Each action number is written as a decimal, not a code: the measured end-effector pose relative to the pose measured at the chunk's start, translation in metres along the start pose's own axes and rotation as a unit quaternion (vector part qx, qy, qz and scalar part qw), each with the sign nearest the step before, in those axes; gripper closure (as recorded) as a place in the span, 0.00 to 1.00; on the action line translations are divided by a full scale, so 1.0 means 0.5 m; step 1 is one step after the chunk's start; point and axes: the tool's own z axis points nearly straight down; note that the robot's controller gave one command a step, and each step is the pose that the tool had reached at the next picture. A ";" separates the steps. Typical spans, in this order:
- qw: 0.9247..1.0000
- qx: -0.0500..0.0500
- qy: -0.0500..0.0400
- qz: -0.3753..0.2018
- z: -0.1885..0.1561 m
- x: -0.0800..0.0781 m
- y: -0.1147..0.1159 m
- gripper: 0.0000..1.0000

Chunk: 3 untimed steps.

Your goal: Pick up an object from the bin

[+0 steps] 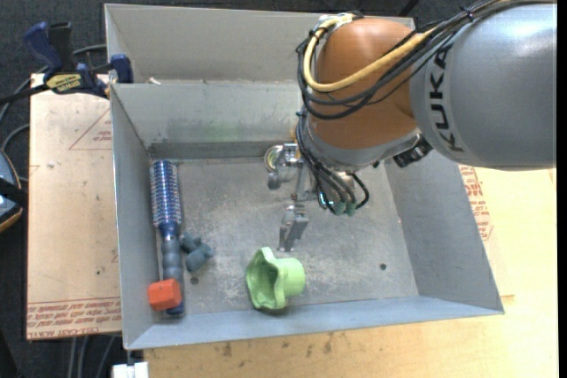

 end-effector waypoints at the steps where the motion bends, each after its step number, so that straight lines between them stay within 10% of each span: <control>1: 0.993 0.000 -0.008 -0.120 0.272 0.085 -0.047 0.00; 2: 0.993 0.000 -0.006 -0.120 0.274 0.086 -0.048 1.00; 3: 0.957 0.001 -0.008 -0.292 -0.024 0.053 -0.047 1.00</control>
Offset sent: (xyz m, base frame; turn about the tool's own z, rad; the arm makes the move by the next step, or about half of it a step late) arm -0.0493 -0.0260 -0.1489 -0.2451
